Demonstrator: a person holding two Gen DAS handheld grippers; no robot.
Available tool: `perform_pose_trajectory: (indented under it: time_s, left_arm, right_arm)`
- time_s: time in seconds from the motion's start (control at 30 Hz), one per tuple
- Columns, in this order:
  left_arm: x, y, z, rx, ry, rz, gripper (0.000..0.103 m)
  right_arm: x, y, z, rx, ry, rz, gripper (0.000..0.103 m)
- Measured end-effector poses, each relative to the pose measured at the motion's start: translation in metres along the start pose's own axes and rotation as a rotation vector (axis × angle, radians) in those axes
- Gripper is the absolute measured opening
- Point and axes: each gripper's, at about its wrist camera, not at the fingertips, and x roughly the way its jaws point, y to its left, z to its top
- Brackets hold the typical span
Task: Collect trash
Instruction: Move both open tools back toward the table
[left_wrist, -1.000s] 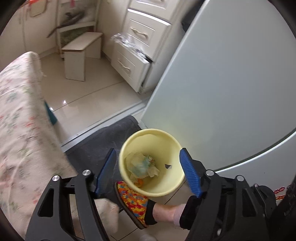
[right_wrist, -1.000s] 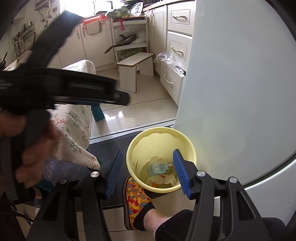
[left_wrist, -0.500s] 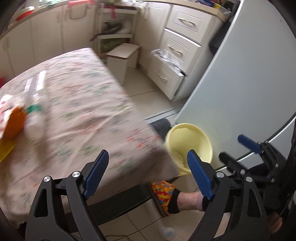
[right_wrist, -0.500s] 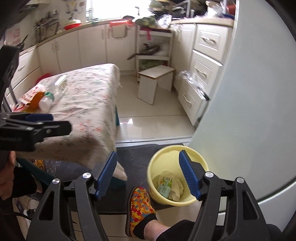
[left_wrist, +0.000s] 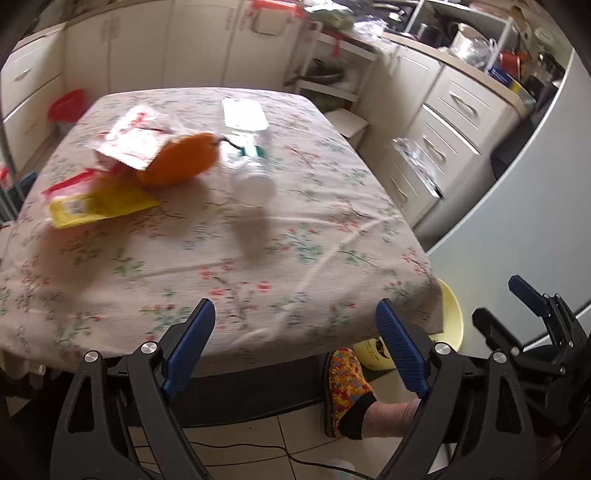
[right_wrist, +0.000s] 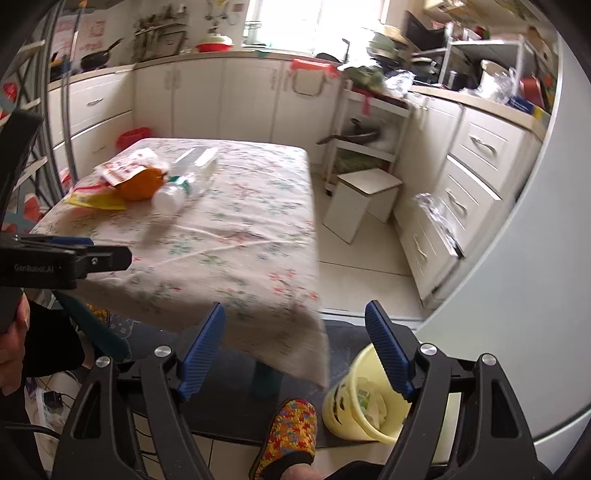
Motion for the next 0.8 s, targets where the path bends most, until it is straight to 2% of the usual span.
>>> perform_pose_trajectory:
  time_s: [0.17,0.33,0.47,0.8]
  left_arm:
    - [-0.010,0.020,-0.002,-0.036,-0.037,0.048,0.086]
    - [-0.019,0.046,-0.002,-0.108,-0.058,0.051,0.086]
    - [-0.029,0.061,0.000,-0.112,-0.097,0.118,0.086]
    - [-0.039,0.115,0.007,-0.248,-0.112,0.161,0.086]
  right_arm:
    - [0.004,0.031,0.007,-0.044,-0.023,0.040,0.075]
    - [0.004,0.059,0.016,-0.087,-0.040,0.082,0.076]
    - [0.008,0.078,0.023,-0.099,-0.042,0.122,0.076]
    - [0.020,0.113,0.038,-0.116,-0.045,0.183,0.077]
